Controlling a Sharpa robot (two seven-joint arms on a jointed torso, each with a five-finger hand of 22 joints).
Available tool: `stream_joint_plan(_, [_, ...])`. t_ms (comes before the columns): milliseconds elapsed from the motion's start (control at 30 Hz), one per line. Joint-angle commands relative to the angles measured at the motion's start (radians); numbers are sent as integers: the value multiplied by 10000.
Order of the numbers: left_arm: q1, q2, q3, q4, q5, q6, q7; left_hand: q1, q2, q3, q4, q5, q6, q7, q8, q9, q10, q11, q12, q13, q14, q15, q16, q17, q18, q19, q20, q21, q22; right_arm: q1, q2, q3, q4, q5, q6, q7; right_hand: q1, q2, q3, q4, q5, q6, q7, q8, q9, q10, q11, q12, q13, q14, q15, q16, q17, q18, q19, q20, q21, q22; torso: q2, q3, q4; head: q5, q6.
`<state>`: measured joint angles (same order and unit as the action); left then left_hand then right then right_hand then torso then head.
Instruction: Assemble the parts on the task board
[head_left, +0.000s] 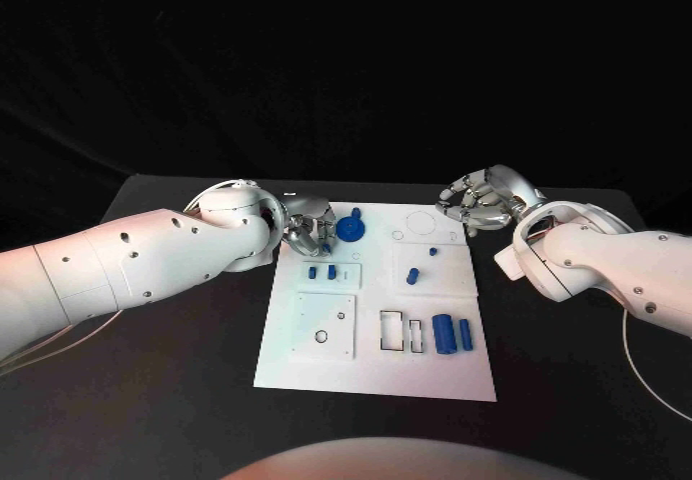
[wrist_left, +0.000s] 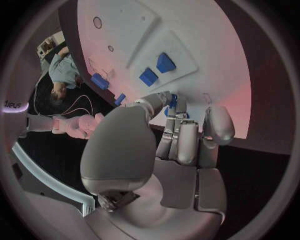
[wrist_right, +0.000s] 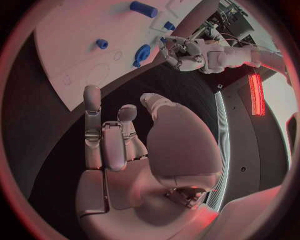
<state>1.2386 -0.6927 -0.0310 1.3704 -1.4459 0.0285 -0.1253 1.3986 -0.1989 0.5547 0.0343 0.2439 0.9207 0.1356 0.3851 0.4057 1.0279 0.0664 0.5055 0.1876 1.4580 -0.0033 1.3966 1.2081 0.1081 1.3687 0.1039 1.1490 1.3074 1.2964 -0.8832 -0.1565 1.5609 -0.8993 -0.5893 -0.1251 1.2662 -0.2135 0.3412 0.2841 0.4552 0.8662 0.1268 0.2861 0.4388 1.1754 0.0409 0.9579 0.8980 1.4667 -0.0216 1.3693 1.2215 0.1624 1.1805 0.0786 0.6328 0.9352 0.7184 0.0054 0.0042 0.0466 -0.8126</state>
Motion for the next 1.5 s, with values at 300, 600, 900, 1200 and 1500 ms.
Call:
stream_joint_plan(300, [-23,120,-22,-29,-160,235,-21,-91,33,-21,-49,-56,6,14,-49,21,91,6,-29,-5,45,0,23,22,-199,58,-9,-28,1333,-6,-3,1,27,-114,24,9,27,-99,75,2,71,-21,-20,59,15,83,-2,-1,15,45,-72,-58,7,163,75,10,-47,7,2,4,-4,-19,-49])
stream_joint_plan(600, [-29,141,-29,-42,-376,314,-72,-77,82,-60,-103,-140,141,-27,-32,76,240,-49,18,44,73,-35,69,86,-202,84,-26,1,1355,-6,-13,1,31,-114,33,-22,20,-98,86,5,81,-15,-20,63,17,90,-2,5,17,48,-73,-56,13,161,82,9,-39,13,2,1,1,-29,-74])
stream_joint_plan(900, [-29,122,-30,-43,-412,285,-141,-86,112,-104,-136,-149,273,-73,-9,126,347,-100,79,105,108,-78,122,168,-214,127,-57,65,1387,-6,-17,1,27,-114,31,-32,20,-98,86,5,81,-15,-20,63,17,90,-2,5,17,48,-73,-56,13,161,82,9,-39,13,-1,-5,7,-33,-81])
stream_joint_plan(1200, [-29,116,-30,-41,-390,158,-134,-363,-87,-222,-85,10,-252,47,-496,-9,232,-13,-49,133,50,-21,74,36,-206,85,-42,-76,1376,-6,-8,1,15,-112,34,-32,7,-109,105,8,94,-11,-21,68,20,80,-3,-15,-12,43,-73,-72,-7,166,76,9,-73,-9,-5,-1,4,-18,-88])
stream_joint_plan(1500, [-29,112,-31,-52,-360,21,-176,-643,-284,-361,34,278,-666,125,-829,-121,-16,76,-271,94,-64,54,-19,-178,-164,-28,24,-355,1319,-6,-8,1,12,-112,36,-35,8,-120,138,1,133,-16,-21,68,21,72,-5,-23,-27,40,-74,-85,-20,170,71,8,-102,-26,-8,6,1,-13,-84])
